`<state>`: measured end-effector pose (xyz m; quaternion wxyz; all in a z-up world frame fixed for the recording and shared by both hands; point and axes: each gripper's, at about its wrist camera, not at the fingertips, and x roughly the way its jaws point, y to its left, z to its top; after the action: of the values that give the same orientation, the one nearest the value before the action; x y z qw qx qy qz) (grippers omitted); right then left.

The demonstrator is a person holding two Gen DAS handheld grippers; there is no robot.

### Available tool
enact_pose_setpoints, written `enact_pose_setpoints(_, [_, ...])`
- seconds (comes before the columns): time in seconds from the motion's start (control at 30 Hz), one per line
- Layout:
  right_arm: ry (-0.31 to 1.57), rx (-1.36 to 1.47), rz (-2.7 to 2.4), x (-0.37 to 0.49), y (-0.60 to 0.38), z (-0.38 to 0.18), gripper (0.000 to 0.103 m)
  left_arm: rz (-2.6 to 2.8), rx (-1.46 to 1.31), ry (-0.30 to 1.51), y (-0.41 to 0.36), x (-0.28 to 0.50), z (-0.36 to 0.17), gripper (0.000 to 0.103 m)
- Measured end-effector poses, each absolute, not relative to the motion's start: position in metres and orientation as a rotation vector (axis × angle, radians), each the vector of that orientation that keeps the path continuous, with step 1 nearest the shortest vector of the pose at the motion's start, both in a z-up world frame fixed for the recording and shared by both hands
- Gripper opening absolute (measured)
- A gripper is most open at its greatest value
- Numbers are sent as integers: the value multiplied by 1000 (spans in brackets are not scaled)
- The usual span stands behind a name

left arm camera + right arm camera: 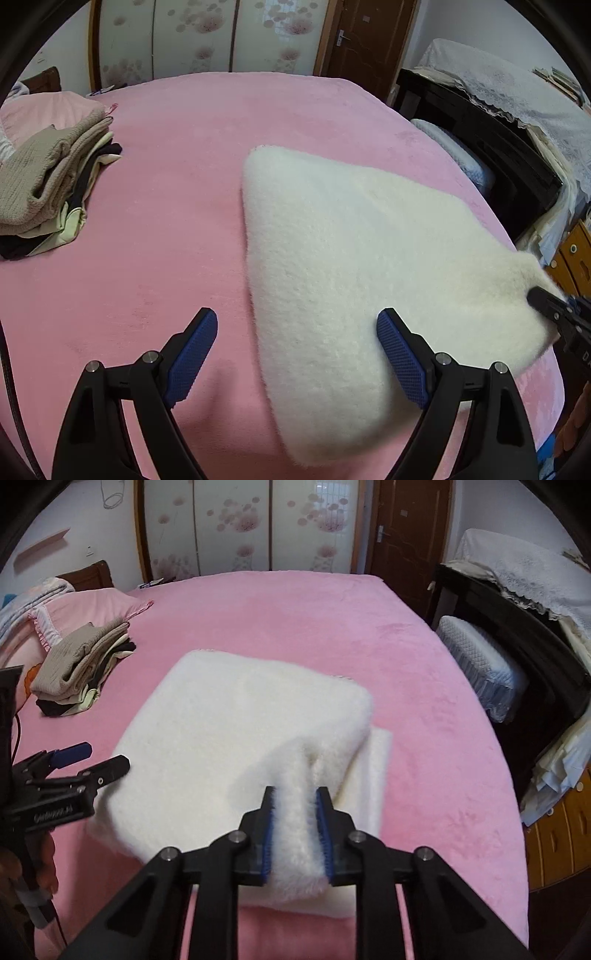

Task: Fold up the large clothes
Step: 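Release the bundle and pat the folded cardigan flat with both grippers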

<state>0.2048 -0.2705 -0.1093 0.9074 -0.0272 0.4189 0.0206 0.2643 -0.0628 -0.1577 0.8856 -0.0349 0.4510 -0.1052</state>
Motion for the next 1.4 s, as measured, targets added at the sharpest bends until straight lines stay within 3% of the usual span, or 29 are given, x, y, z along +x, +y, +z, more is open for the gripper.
enact_pose_setpoints(0.4, [889,213,-94,145,-310,-207,12,-288,-7,923,-94,237,-188,85])
enact_pose_setpoints(0.57, [884,169,-96,151,-305,-201,16,-269,-4,919,-93,239,-187,85])
enact_pose_setpoints(0.7, [868,234,-83,147,-319,-180,37,-271,31,916,-95,233,-173,86])
enact_pose_setpoints(0.87, [756,304,-69,142,-335,-138,38,-284,104,840,-92,229,-136,86])
enact_pose_setpoints(1.13, [698,165,-4,201,-294,-114,35,-237,-27,831,-79,280,-119,85])
enact_pose_setpoints(1.23, [754,159,40,234,-283,-132,22,-263,-74,869,-85,299,-132,71])
enact_pose_setpoints(1.37, [825,56,-48,265,-282,-161,22,-259,-61,919,-93,317,-155,64])
enact_pose_setpoints(1.4, [841,22,-82,273,-287,-171,15,-266,-56,930,-94,319,-161,64])
